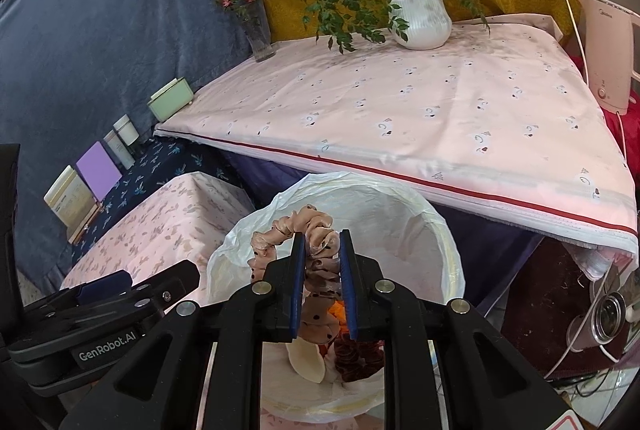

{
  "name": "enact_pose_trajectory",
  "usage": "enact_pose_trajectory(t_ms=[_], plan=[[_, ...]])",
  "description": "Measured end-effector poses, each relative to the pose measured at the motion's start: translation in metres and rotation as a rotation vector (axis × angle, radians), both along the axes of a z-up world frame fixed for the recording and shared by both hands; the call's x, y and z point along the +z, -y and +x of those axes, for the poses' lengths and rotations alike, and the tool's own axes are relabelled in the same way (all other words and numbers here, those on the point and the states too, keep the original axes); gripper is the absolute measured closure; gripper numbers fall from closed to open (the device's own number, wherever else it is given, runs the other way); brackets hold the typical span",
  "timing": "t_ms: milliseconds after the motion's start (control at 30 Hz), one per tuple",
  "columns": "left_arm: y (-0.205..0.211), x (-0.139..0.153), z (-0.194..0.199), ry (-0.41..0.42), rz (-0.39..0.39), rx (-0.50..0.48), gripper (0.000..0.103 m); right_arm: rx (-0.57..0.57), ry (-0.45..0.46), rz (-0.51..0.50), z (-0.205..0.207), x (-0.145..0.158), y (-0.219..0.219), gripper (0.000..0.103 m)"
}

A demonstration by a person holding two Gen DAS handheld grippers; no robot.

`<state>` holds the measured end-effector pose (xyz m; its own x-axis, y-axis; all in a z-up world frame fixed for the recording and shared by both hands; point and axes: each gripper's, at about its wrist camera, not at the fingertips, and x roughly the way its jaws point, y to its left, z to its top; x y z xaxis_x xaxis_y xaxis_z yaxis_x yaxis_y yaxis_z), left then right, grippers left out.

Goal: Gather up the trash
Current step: 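Withdraw both open tools from above the bin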

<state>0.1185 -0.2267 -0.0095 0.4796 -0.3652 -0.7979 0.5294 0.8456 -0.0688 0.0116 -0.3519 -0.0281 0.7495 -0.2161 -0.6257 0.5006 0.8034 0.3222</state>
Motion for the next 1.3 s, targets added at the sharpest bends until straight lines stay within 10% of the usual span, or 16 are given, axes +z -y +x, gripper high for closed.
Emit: enact_pose_trajectory(t_ms=[1300], plan=[[-0.076, 0.000, -0.018, 0.117, 0.066, 0.143, 0.011, 0.109, -0.169, -0.308, -0.023, 0.019, -0.069, 0.019]])
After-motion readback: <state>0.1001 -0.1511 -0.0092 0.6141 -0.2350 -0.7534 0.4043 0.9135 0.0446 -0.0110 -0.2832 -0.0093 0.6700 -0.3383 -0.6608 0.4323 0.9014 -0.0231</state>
